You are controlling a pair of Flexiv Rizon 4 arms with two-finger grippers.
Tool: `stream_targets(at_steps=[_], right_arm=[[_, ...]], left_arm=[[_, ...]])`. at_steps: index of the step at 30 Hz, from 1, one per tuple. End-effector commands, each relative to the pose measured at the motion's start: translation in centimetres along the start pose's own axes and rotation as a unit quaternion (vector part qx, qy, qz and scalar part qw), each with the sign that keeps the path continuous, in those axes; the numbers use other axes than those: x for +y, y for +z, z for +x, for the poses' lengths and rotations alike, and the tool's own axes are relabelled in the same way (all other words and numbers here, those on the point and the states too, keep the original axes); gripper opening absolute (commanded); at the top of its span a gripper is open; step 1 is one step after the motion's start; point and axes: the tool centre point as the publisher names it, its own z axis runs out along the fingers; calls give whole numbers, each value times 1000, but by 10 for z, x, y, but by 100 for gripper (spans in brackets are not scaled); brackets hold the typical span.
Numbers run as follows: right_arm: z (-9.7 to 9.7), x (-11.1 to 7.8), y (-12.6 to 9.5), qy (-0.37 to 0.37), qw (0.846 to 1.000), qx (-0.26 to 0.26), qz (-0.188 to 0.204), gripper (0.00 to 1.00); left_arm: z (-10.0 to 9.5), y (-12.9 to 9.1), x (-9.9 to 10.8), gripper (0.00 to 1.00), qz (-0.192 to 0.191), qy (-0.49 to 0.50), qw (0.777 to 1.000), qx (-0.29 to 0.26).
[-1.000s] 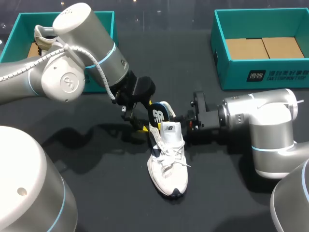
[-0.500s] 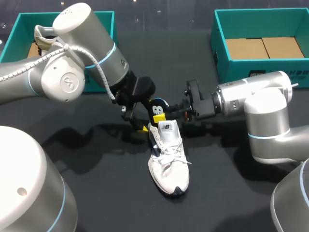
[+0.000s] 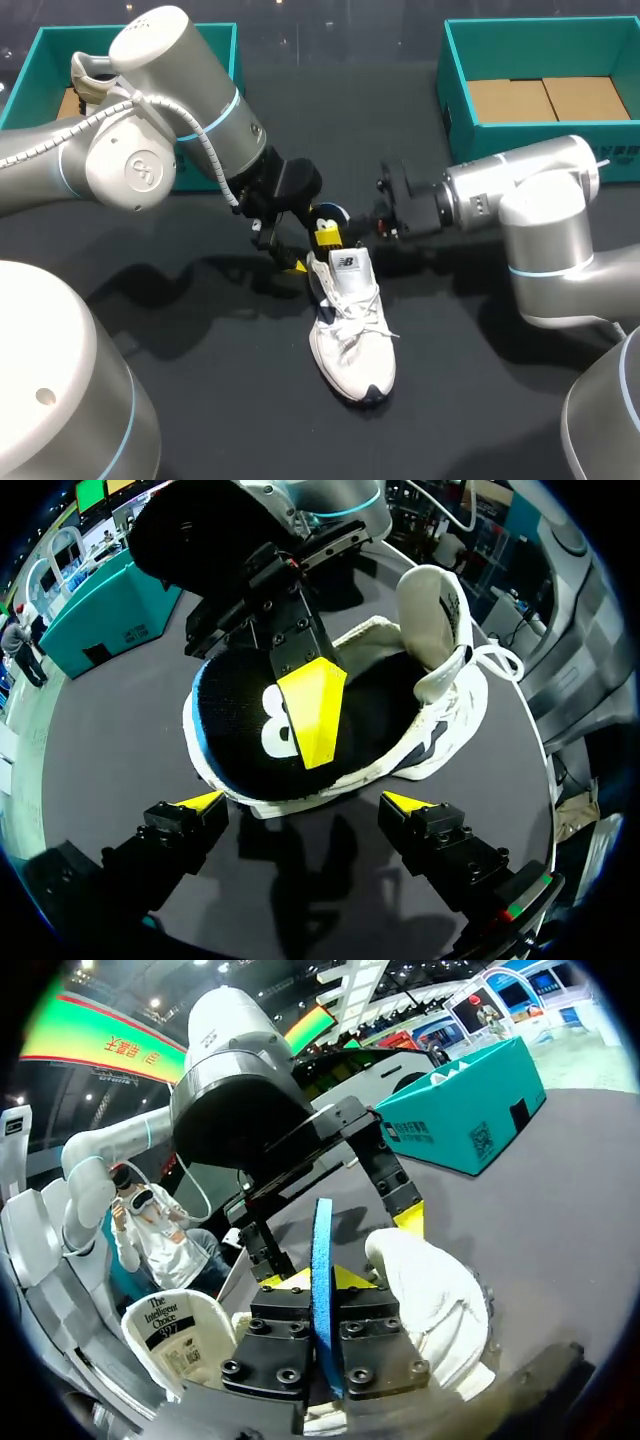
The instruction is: Take the shoe out of the shoebox, open the shoe tongue, remove and reinsert the insole, then place the shoe into the shoebox
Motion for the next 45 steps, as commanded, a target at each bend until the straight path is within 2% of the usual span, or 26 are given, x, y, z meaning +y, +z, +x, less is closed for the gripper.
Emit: stream_targets(at_steps=[1, 7, 13, 15, 18, 24, 28, 30, 31, 34, 35, 36, 37, 40, 41, 45], right_arm=[[7, -21, -3, 20, 1000, -17, -9, 0], [10, -35, -5, 49, 998, -39, -9, 0], [15, -28, -5, 38, 998, -50, -10, 0], [16, -23, -5, 25, 998, -49, -11, 19], [18, -16, -6, 7, 999, -48, -12, 35], [18, -7, -7, -21, 999, -44, -11, 42], [16, -1, -7, -29, 999, -41, -11, 43], [18, 4, 18, -31, 999, -39, -11, 43], [18, 4, 20, -31, 999, -38, -11, 43], [16, 6, 21, -26, 999, -37, -12, 41], [13, 7, 21, -18, 999, -41, -12, 37], [12, 7, 21, -18, 999, -41, -11, 29], [9, 8, 20, -10, 999, -45, -11, 2], [-1, 9, 11, 10, 998, -57, -7, 0], [-12, 7, -14, 19, 998, -61, -6, 0], [-17, 1, -22, 54, 995, -83, 5, 0]], left_arm=[[0, 0, 0, 100, -1, 0, 1000, 0], [0, 0, 0, 100, -1, 0, 1000, 0], [0, 0, 0, 100, -1, 0, 1000, 0], [0, 0, 0, 100, -1, 0, 1000, 0], [0, 0, 0, 100, -1, 0, 1000, 0], [0, 0, 0, 100, -1, 0, 1000, 0], [0, 0, 0, 100, -1, 0, 1000, 0], [0, 0, 0, 100, -1, 0, 1000, 0], [0, 0, 0, 100, -1, 0, 1000, 0], [0, 0, 0, 100, -1, 0, 1000, 0], [0, 0, 0, 100, -1, 0, 1000, 0], [0, 0, 0, 100, -1, 0, 1000, 0], [0, 0, 0, 100, -1, 0, 1000, 0], [0, 0, 0, 100, -1, 0, 1000, 0], [0, 0, 0, 100, -1, 0, 1000, 0], [0, 0, 0, 100, -1, 0, 1000, 0]])
